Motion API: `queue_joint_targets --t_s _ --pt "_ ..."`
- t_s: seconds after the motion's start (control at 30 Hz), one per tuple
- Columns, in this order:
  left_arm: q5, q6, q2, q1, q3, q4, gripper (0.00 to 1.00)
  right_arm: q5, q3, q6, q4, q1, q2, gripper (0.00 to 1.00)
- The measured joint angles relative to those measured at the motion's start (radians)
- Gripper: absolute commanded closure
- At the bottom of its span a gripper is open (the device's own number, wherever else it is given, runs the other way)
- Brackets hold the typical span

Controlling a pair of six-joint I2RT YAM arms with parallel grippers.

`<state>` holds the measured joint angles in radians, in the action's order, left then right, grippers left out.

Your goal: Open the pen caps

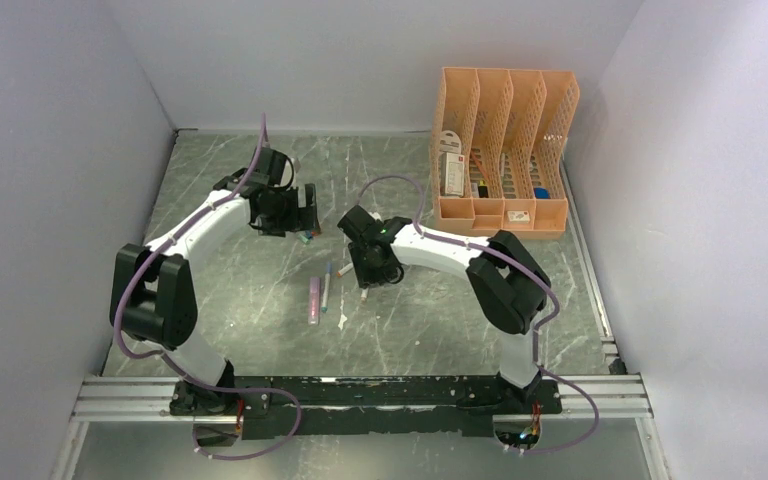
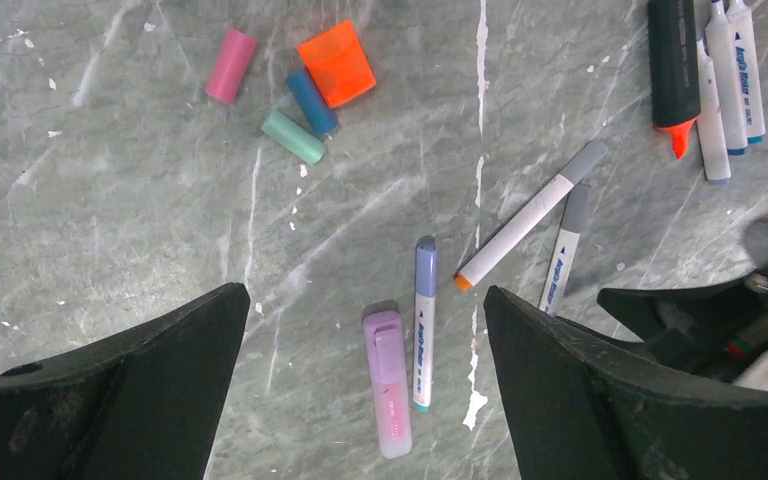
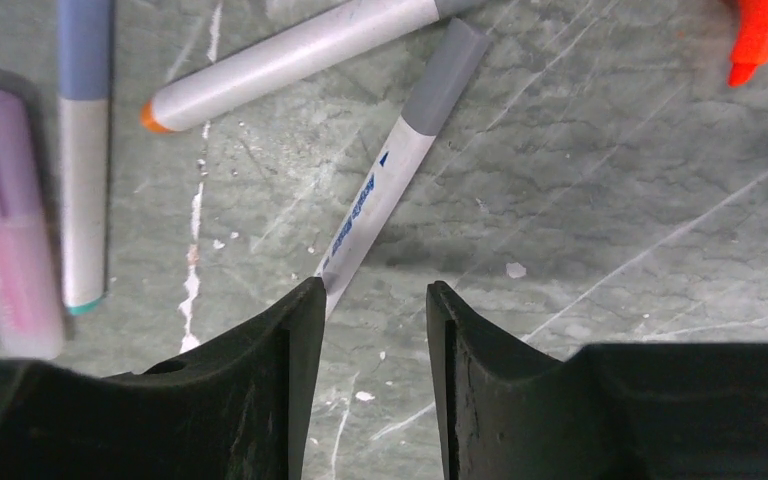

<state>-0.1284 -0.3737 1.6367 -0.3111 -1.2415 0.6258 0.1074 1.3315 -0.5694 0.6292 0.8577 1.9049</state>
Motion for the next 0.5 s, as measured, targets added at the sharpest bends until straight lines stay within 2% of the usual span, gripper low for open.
queue_joint_targets --t_s 0.17,0.27,0.43,0.5 --pt "-0.009 0.0 -0.019 0.0 0.019 -0.006 0.0 0.018 0.026 -0.01 0.008 0.018 0.05 0.59" --pt "-0.016 0.0 -0.034 0.0 0.031 -0.009 0.0 0.026 0.035 -0.011 0.01 0.027 0.072 0.63" --pt "-0.035 0.0 -0.052 0.0 0.053 -0.016 0.0 0.037 0.042 -0.008 0.013 0.031 0.083 0.85" --pt "-0.043 0.0 -0.053 0.0 0.058 -0.016 0.0 0.037 0.037 -0.01 0.011 0.032 0.082 0.91"
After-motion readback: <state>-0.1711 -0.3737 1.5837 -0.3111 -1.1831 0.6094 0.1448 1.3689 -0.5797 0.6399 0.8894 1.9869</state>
